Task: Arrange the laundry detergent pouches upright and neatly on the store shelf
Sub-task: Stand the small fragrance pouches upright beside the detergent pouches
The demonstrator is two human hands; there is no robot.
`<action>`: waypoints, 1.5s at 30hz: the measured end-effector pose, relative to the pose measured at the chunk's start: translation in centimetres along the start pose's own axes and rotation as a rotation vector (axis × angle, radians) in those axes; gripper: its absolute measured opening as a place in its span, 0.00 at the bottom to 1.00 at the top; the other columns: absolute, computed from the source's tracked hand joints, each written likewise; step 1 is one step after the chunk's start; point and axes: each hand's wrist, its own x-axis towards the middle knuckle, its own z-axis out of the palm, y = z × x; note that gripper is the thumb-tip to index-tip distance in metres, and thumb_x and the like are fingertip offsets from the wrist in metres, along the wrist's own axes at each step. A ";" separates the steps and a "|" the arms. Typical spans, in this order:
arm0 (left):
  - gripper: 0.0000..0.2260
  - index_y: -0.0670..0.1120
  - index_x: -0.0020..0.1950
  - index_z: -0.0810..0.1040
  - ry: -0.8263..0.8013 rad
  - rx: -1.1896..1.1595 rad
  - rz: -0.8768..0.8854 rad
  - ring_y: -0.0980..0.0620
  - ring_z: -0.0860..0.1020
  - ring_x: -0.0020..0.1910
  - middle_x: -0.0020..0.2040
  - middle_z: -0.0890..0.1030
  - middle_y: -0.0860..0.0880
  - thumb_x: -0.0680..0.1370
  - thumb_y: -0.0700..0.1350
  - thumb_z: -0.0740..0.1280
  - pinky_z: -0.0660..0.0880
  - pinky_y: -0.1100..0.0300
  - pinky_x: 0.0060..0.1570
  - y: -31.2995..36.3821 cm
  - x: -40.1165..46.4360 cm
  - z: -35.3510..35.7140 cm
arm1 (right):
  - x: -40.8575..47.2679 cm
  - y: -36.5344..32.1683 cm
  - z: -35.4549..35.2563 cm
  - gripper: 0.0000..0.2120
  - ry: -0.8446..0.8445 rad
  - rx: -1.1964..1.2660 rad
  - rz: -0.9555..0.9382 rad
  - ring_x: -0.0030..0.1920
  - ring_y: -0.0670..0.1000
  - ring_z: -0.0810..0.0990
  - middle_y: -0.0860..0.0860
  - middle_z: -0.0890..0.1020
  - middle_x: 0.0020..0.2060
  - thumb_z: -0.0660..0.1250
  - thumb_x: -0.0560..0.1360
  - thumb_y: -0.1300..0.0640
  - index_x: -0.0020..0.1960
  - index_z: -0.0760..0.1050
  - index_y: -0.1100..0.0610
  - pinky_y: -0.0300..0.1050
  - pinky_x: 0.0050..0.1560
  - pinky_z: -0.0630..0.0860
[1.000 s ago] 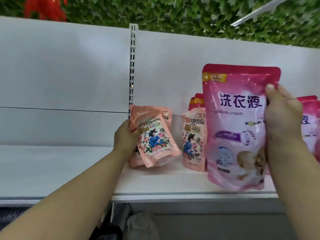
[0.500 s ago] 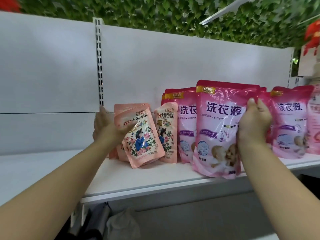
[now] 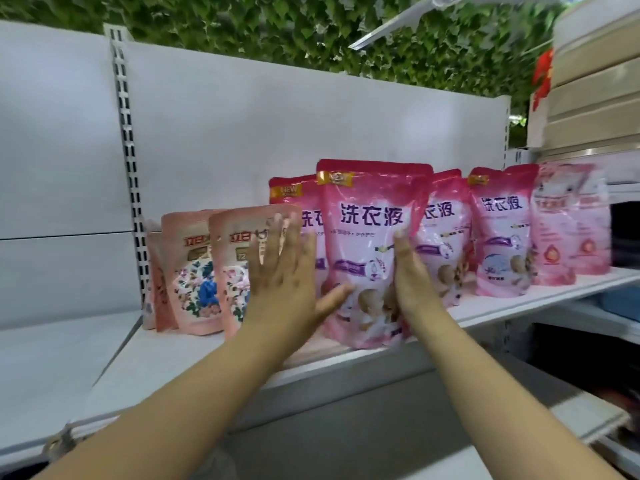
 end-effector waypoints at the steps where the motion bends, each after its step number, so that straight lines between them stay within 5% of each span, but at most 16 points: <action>1: 0.47 0.50 0.68 0.23 -0.060 -0.038 0.018 0.56 0.16 0.61 0.63 0.17 0.53 0.54 0.75 0.20 0.17 0.58 0.58 0.3 -0.1 0.5 | -0.1 0.2 0.1 0.35 -0.034 0.011 0.049 0.67 0.52 0.67 0.52 0.69 0.69 0.44 0.74 0.33 0.72 0.61 0.52 0.48 0.68 0.60; 4: 0.48 0.50 0.74 0.32 -0.175 -0.145 0.003 0.56 0.36 0.74 0.77 0.38 0.52 0.61 0.76 0.34 0.28 0.57 0.67 0.9 -0.1 1.1 | 0.4 0.8 0.7 0.41 -0.061 0.009 0.085 0.68 0.54 0.68 0.53 0.71 0.67 0.46 0.70 0.26 0.70 0.66 0.52 0.55 0.70 0.61; 6: 0.46 0.50 0.75 0.34 -0.184 -0.168 -0.040 0.55 0.42 0.75 0.77 0.45 0.51 0.65 0.74 0.41 0.32 0.56 0.69 0.8 0.0 1.3 | 0.8 0.9 1.1 0.33 -0.040 0.022 0.060 0.68 0.55 0.68 0.53 0.72 0.67 0.46 0.76 0.34 0.71 0.66 0.54 0.52 0.70 0.62; 11: 0.44 0.47 0.73 0.29 -0.284 -0.109 -0.112 0.56 0.37 0.74 0.76 0.36 0.52 0.68 0.73 0.39 0.28 0.53 0.67 0.9 0.3 1.5 | 1.9 1.4 2.1 0.27 0.009 0.001 0.035 0.60 0.53 0.73 0.55 0.78 0.55 0.44 0.80 0.41 0.65 0.71 0.56 0.40 0.56 0.63; 14: 0.45 0.43 0.72 0.27 -0.335 -0.092 -0.178 0.55 0.37 0.74 0.76 0.35 0.49 0.68 0.71 0.40 0.29 0.51 0.70 0.8 0.9 1.9 | 2.8 1.9 2.7 0.30 0.030 -0.057 0.028 0.43 0.52 0.78 0.51 0.76 0.33 0.43 0.79 0.39 0.43 0.76 0.58 0.42 0.45 0.69; 18: 0.46 0.43 0.74 0.32 -0.401 -0.055 -0.180 0.53 0.36 0.75 0.77 0.37 0.48 0.67 0.71 0.38 0.28 0.49 0.68 1.0 1.7 2.1 | 3.8 2.5 2.7 0.29 0.109 -0.125 -0.015 0.31 0.51 0.71 0.51 0.69 0.25 0.44 0.79 0.40 0.28 0.64 0.56 0.43 0.36 0.65; 22: 0.45 0.47 0.74 0.32 -0.436 0.043 -0.092 0.55 0.32 0.72 0.75 0.33 0.49 0.66 0.74 0.29 0.26 0.46 0.68 -0.1 1.3 1.9 | 3.9 2.6 2.1 0.27 0.101 -0.132 -0.033 0.28 0.49 0.67 0.51 0.67 0.25 0.45 0.80 0.41 0.28 0.61 0.55 0.42 0.30 0.61; 26: 0.49 0.52 0.71 0.28 -0.430 0.136 -0.068 0.58 0.27 0.65 0.67 0.26 0.53 0.53 0.74 0.21 0.22 0.46 0.63 -2.4 0.3 1.1 | 3.7 2.7 1.9 0.27 0.075 -0.057 -0.026 0.27 0.49 0.66 0.50 0.65 0.25 0.47 0.80 0.41 0.28 0.61 0.55 0.42 0.30 0.61; 31: 0.43 0.51 0.75 0.34 -0.460 0.065 -0.205 0.57 0.30 0.71 0.74 0.32 0.51 0.65 0.73 0.32 0.27 0.46 0.66 -4.8 0.6 0.2 | 3.8 3.1 2.1 0.28 0.048 0.014 0.005 0.27 0.50 0.67 0.52 0.67 0.26 0.47 0.78 0.38 0.29 0.64 0.56 0.41 0.31 0.65; 37: 0.49 0.48 0.76 0.37 -0.430 0.013 -0.026 0.57 0.36 0.74 0.77 0.41 0.50 0.63 0.76 0.30 0.25 0.48 0.66 -4.8 0.6 1.1 | 3.7 2.9 2.3 0.27 0.088 0.026 0.008 0.24 0.49 0.69 0.51 0.69 0.25 0.48 0.78 0.39 0.30 0.64 0.56 0.37 0.27 0.66; 40: 0.42 0.45 0.76 0.37 -0.392 -0.075 -0.133 0.54 0.42 0.75 0.78 0.46 0.48 0.71 0.70 0.39 0.30 0.47 0.69 -4.2 1.6 1.1 | 3.5 2.9 2.3 0.27 0.107 0.054 0.007 0.21 0.46 0.69 0.51 0.69 0.23 0.48 0.79 0.40 0.29 0.66 0.57 0.34 0.22 0.66; 45: 0.48 0.43 0.77 0.42 -0.365 -0.178 -0.222 0.53 0.41 0.75 0.77 0.48 0.48 0.64 0.71 0.38 0.29 0.45 0.69 -2.6 2.7 1.2 | 3.6 3.3 2.3 0.29 0.163 0.041 -0.012 0.30 0.53 0.72 0.52 0.71 0.25 0.46 0.78 0.38 0.30 0.68 0.57 0.44 0.37 0.71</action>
